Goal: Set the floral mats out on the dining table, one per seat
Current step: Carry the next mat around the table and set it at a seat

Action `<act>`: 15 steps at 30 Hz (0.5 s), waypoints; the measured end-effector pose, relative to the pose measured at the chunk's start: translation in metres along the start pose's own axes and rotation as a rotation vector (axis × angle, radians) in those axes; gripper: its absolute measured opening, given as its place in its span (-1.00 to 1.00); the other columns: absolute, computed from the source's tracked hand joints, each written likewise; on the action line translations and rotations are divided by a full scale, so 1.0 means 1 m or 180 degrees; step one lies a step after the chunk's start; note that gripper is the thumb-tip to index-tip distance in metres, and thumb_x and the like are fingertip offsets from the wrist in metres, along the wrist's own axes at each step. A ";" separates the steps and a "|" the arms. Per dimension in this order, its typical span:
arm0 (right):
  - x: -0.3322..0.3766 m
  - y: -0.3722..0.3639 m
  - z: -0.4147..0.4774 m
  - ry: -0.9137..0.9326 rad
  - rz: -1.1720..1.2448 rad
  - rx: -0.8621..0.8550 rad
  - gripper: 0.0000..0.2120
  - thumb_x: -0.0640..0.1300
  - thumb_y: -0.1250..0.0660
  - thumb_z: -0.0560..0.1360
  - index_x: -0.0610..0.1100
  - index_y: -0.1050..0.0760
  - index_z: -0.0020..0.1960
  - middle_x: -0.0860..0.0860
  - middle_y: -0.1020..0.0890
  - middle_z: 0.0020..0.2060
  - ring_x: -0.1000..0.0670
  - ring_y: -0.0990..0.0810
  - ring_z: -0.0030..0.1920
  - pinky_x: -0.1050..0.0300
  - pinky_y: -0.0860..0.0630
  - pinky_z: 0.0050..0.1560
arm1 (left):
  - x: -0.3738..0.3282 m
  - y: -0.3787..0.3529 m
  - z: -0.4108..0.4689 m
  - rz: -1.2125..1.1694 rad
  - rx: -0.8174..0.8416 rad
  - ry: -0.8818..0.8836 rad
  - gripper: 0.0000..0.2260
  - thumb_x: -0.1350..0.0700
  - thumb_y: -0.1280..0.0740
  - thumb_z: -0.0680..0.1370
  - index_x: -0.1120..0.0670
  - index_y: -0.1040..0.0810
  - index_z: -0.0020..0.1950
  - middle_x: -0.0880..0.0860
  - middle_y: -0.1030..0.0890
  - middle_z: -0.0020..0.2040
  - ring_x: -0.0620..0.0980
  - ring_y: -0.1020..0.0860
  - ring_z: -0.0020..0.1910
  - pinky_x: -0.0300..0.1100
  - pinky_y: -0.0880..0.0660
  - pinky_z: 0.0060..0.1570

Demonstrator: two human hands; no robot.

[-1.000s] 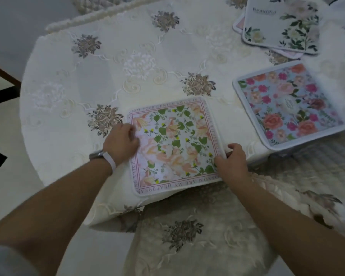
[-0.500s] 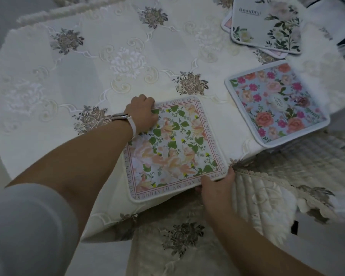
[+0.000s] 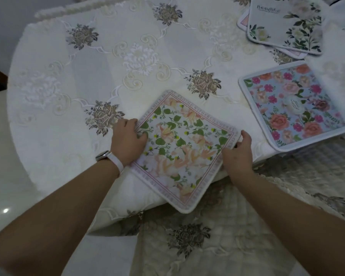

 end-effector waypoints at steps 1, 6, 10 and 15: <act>0.003 -0.002 0.006 0.0040 -0.0048 0.0011 -0.37 -0.25 -0.28 0.52 -0.01 -0.12 0.51 0.12 -0.51 -0.01 -0.01 -0.56 -0.01 0.06 -0.52 -0.07 | 0.005 0.000 -0.008 -0.0054 -0.0036 0.0102 -0.55 0.09 -0.35 0.48 0.18 -0.45 0.35 0.20 -0.43 0.20 0.20 -0.35 0.25 0.02 -0.31 0.24; 0.030 -0.025 0.042 0.0303 -0.0360 0.0178 -0.59 -0.25 -0.25 0.53 -0.05 -0.34 0.35 0.07 -0.54 -0.04 0.16 -0.53 -0.20 0.22 -0.44 -0.33 | 0.028 0.004 -0.044 -0.0291 -0.0174 0.0529 -0.49 0.07 -0.36 0.50 0.17 -0.40 0.42 0.16 -0.42 0.23 0.13 -0.35 0.23 -0.14 -0.26 0.21; 0.055 -0.049 0.062 0.0721 -0.0800 0.0429 -0.56 -0.25 -0.22 0.51 -0.05 -0.35 0.37 0.05 -0.53 -0.02 -0.01 -0.55 -0.11 0.11 -0.48 -0.16 | 0.038 0.004 -0.071 -0.0276 -0.0184 0.0742 -0.41 0.03 -0.37 0.50 0.19 -0.32 0.48 0.16 -0.39 0.29 0.13 -0.32 0.28 -0.14 -0.22 0.26; 0.085 -0.073 0.068 0.1296 -0.1166 0.0669 -0.59 -0.28 -0.19 0.53 -0.11 -0.41 0.36 0.07 -0.49 0.00 0.05 -0.48 -0.07 0.32 -0.38 -0.24 | 0.042 0.001 -0.109 -0.0269 -0.0316 0.0775 -0.44 0.04 -0.37 0.51 0.17 -0.33 0.47 0.14 -0.40 0.28 0.10 -0.32 0.26 -0.18 -0.20 0.24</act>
Point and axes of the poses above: each hand's wrist, its own z-axis towards the middle knuckle, its own y-axis out of the back of the hand, x = y × z, the point moved 6 cm from there along z, towards the middle knuckle
